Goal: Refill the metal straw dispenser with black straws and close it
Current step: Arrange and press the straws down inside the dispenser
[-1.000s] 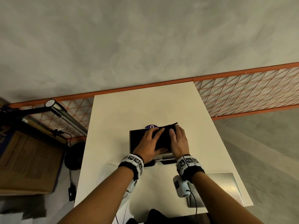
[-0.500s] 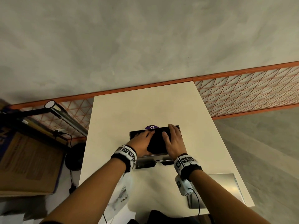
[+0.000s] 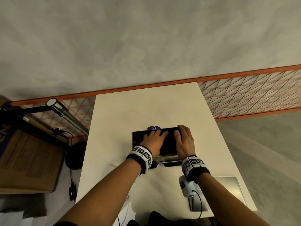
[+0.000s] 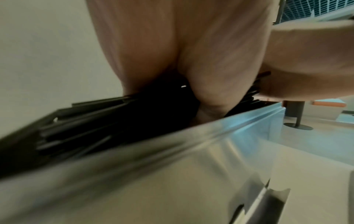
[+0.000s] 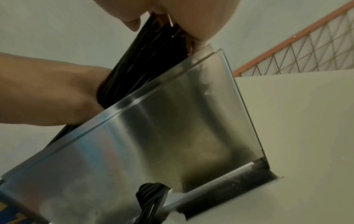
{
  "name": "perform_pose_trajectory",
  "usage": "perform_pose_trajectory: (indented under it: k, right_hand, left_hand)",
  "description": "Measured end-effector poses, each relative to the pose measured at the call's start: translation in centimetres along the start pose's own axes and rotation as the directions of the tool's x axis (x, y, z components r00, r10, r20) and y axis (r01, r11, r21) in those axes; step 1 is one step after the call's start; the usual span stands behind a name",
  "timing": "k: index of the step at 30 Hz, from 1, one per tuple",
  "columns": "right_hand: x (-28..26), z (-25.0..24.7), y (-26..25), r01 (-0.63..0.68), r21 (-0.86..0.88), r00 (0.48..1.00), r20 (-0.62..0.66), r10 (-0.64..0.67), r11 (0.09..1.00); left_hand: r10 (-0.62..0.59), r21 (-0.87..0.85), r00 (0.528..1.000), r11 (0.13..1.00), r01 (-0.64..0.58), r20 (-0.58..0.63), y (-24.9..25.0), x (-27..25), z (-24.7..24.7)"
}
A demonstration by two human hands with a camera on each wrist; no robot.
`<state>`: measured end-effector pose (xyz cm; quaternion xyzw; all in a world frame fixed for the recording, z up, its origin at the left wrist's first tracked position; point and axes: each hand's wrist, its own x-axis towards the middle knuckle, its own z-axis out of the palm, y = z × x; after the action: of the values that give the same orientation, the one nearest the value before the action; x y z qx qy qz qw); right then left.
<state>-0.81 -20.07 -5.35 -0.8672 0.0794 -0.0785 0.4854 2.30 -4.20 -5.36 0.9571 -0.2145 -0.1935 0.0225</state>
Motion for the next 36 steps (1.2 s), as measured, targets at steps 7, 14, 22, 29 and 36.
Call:
perform_pose_trajectory:
  k: [7, 14, 22, 29, 36]
  right_hand:
    - [-0.6, 1.9, 1.5, 0.232, -0.271, 0.960, 0.219, -0.175, 0.934]
    - [0.6, 1.8, 0.4, 0.507, -0.618, 0.862, 0.357, -0.360, 0.601]
    - [-1.2, 1.9, -0.2, 0.572, -0.651, 0.819, 0.488, -0.302, 0.499]
    - [-3.9, 0.6, 0.9, 0.616, -0.630, 0.788, 0.507, -0.350, 0.473]
    - [-3.9, 0.4, 0.0, 0.631, -0.652, 0.775, 0.549, -0.311, 0.421]
  left_hand:
    - [0.034, -0.394, 0.995, 0.916, -0.070, -0.098, -4.3, -1.8, 2.5]
    - [0.054, -0.148, 0.989, 0.986, -0.075, -0.141, -3.3, -3.1, 3.8]
    - [0.021, -0.099, 0.955, 0.994, -0.053, -0.296, -2.0, -3.9, 5.0]
    - [0.022, -0.055, 0.910, 0.997, -0.049, -0.413, -1.1, -5.6, 6.6]
    - [-0.058, -0.135, 0.976, 0.990, 0.030, -0.210, -0.7, -5.0, 6.3]
